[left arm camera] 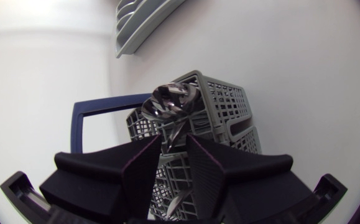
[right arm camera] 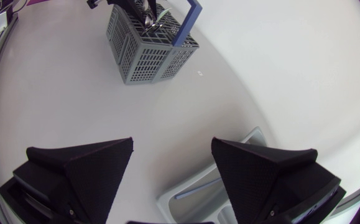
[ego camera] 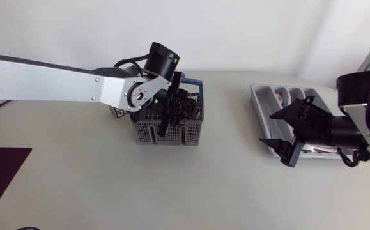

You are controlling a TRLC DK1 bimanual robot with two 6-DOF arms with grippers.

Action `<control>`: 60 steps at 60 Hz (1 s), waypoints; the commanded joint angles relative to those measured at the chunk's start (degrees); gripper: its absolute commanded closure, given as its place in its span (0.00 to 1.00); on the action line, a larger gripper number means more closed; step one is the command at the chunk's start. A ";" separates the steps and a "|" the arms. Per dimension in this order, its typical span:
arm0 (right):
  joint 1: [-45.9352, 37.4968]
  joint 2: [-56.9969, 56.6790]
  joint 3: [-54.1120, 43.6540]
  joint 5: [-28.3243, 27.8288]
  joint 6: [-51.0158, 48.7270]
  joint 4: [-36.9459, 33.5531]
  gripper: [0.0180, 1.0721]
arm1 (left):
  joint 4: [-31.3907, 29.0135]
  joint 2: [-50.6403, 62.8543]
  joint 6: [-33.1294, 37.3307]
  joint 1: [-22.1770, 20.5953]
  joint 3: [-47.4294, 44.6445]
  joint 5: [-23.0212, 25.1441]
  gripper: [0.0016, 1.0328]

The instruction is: Transfer all utensils from the basket to the drawer tray.

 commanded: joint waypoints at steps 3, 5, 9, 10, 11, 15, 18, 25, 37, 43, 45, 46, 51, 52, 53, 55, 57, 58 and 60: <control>2.54 1.62 -2.19 1.29 3.32 1.63 0.13 | -0.54 1.91 2.68 0.64 1.54 0.75 0.75; 2.89 1.97 -2.45 1.55 3.40 2.33 0.13 | -0.28 2.00 3.47 0.64 1.54 0.93 0.83; 3.51 2.59 -2.98 1.91 3.67 3.47 0.13 | -0.02 2.08 3.91 0.81 1.71 1.02 0.92; 3.51 2.76 -3.07 2.08 3.67 3.65 0.13 | -0.02 2.08 3.91 0.81 1.80 1.02 0.95; 3.59 3.11 -3.16 2.08 3.67 3.74 0.13 | -0.02 2.08 3.91 0.90 1.89 1.02 0.97; 3.68 3.91 -3.51 2.17 3.67 4.35 0.13 | -0.02 2.08 3.91 0.90 2.06 1.37 0.97; 4.03 4.26 -3.77 2.61 3.58 4.44 0.13 | -0.02 2.00 3.82 0.99 2.15 1.63 0.97; 4.56 4.26 -4.21 2.87 3.49 4.61 0.13 | -0.02 1.56 3.56 1.16 2.50 2.16 0.97; 5.44 3.99 -4.91 3.05 3.58 5.32 0.13 | -0.10 0.77 3.38 1.25 3.29 2.95 0.97; 5.62 3.82 -5.18 3.14 3.67 5.32 0.13 | -0.28 0.24 3.30 1.34 3.73 3.21 0.97; 5.79 3.82 -5.35 3.14 3.58 5.32 0.13 | -0.28 0.06 3.21 1.43 3.82 3.21 0.97; 5.79 3.82 -5.35 3.14 3.67 5.32 0.13 | -0.28 -0.03 3.21 1.51 3.82 3.21 0.97; 6.05 3.73 -5.35 3.14 3.67 5.32 0.13 | -0.37 -0.47 2.95 1.69 3.91 3.30 0.97; 6.14 3.73 -5.35 3.14 3.67 5.32 0.13 | -0.37 -0.55 2.86 1.78 3.91 3.30 0.97; 6.14 3.64 -5.35 3.14 3.67 5.32 0.13 | -0.37 -0.64 2.86 1.78 3.91 3.39 0.97; 6.32 3.55 -5.35 3.14 3.76 5.32 0.13 | -0.37 -1.08 2.59 1.95 3.91 3.65 0.97; 6.49 3.38 -5.35 3.31 3.76 5.32 0.13 | -0.37 -1.52 2.33 1.95 3.82 3.74 0.97; 6.58 3.38 -5.35 3.40 3.76 5.32 0.13 | -0.37 -1.70 2.24 2.04 3.82 3.74 0.97; 6.76 3.11 -5.35 3.40 3.84 5.32 0.13 | -0.37 -2.05 1.89 2.13 3.82 3.92 0.97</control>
